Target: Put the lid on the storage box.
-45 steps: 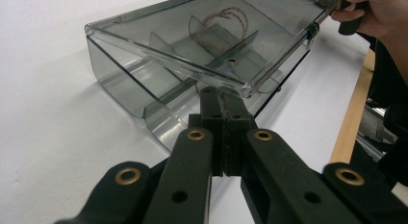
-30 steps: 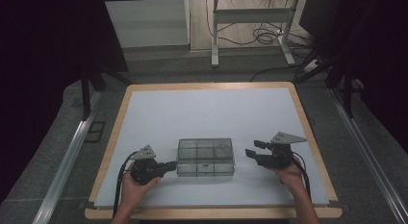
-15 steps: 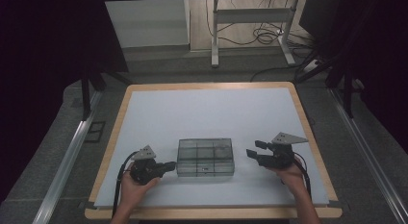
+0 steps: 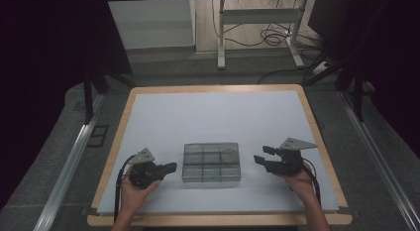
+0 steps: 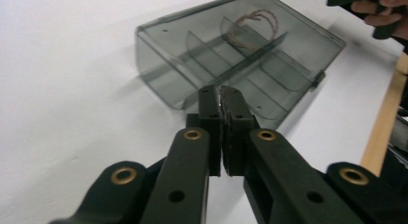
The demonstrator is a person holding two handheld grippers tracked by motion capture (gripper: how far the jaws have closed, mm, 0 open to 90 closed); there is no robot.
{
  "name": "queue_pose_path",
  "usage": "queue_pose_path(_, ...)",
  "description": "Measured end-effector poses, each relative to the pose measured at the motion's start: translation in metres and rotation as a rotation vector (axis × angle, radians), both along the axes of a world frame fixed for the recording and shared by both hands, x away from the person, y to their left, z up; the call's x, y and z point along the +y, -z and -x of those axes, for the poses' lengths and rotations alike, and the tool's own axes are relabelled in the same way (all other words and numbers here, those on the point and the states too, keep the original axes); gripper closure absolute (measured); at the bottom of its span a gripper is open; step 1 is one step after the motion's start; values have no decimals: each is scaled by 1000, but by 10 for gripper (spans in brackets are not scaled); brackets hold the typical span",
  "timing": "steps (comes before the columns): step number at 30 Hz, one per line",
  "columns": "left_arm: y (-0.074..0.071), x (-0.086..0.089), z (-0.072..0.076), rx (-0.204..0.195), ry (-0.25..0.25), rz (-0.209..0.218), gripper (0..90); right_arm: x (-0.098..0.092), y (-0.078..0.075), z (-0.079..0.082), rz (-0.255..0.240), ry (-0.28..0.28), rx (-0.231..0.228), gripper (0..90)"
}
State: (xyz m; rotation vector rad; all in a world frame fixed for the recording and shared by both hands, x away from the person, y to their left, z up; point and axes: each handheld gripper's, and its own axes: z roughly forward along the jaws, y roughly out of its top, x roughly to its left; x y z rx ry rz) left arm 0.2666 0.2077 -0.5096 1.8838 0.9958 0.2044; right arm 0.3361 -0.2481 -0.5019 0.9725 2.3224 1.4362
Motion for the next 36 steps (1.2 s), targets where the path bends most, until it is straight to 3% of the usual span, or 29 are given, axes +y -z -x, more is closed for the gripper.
queue_pose_path(7, 1, 20, -4, 3, -67, -1, 733, -4, 0, 1, 16, 12, 5, 394)
queue_pose_path(12, 3, 28, -5, -29, -143, -32, 509, -9, 1, 2, 19, 21, 8, 390)
queue_pose_path(14, 6, 29, -7, -23, -172, -52, 389, -11, 2, 2, 27, 25, 9, 389)
queue_pose_path(15, 8, 30, -8, -17, -174, -54, 373, -12, 3, 2, 28, 29, 11, 389)
queue_pose_path(21, 11, 32, -11, -1, -166, -59, 337, -19, 6, 2, 62, 54, 21, 382)
queue_pose_path(36, 11, 32, -12, 2, -153, -64, 313, -20, 8, 2, 69, 60, 13, 372)
